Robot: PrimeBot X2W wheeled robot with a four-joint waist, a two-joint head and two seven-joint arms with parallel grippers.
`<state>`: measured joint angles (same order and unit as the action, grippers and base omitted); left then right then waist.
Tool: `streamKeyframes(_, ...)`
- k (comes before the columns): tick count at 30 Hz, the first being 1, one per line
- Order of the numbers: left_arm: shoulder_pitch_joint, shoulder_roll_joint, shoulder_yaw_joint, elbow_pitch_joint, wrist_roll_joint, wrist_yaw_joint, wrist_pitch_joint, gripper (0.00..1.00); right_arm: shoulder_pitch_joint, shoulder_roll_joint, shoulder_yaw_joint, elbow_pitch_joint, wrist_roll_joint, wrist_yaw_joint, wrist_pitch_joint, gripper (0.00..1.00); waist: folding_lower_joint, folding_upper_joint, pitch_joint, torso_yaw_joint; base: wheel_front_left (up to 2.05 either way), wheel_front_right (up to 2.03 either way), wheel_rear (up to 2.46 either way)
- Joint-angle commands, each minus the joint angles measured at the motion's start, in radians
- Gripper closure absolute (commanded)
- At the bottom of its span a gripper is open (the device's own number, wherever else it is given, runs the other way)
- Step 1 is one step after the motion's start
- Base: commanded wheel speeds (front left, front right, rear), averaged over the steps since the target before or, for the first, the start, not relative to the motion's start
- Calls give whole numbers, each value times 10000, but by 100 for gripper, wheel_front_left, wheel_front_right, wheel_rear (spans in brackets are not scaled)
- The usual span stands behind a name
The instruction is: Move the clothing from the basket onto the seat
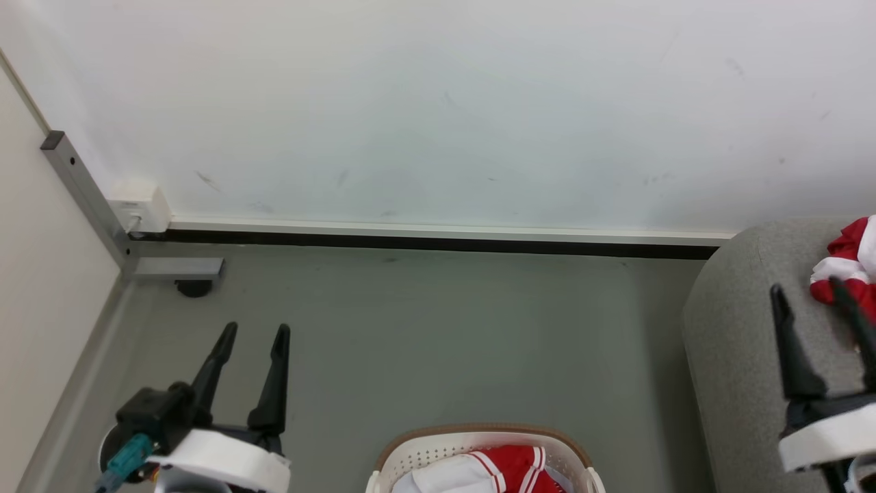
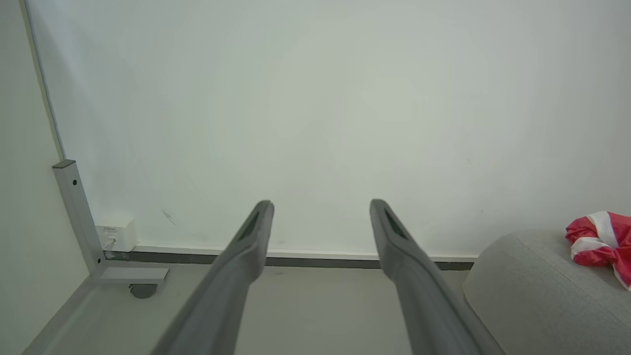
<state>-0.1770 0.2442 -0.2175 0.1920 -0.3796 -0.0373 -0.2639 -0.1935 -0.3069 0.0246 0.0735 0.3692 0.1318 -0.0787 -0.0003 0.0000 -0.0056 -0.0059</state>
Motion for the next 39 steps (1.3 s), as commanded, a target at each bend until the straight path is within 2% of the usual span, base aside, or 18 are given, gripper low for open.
streamKeyframes(1, 288, -134, 227, -86, 173, -55, -7, 0, 394, 247, 48, 9, -53, -22, -322, 0, 3, 0, 1, 16, 0, 0, 0)
streamKeyframes(7, 849, -669, 1062, -240, 721, -336, -7, 0, 1183, 1054, 319, 442, -501, -22, -1420, 0, 3, 0, 47, -17, 0, 0, 0)
streamKeyframes(13, 1155, -1155, 1511, -160, 1183, -651, -7, 0, 1562, 1628, 352, 881, -647, -22, -1792, 0, 3, 0, 94, -78, 0, 0, 0)
streamKeyframes(30, 1024, -1564, 1861, -39, 1667, -934, -7, 0, 1183, 1841, 404, 1087, -672, -22, -1869, 0, 3, 0, 175, -258, 0, 0, 0)
streamKeyframes(39, 732, -1537, 1244, 135, 1520, -942, -7, 0, 1106, 1714, 209, 1347, -612, -22, -1869, 0, 3, 0, 562, -569, 0, 0, 0)
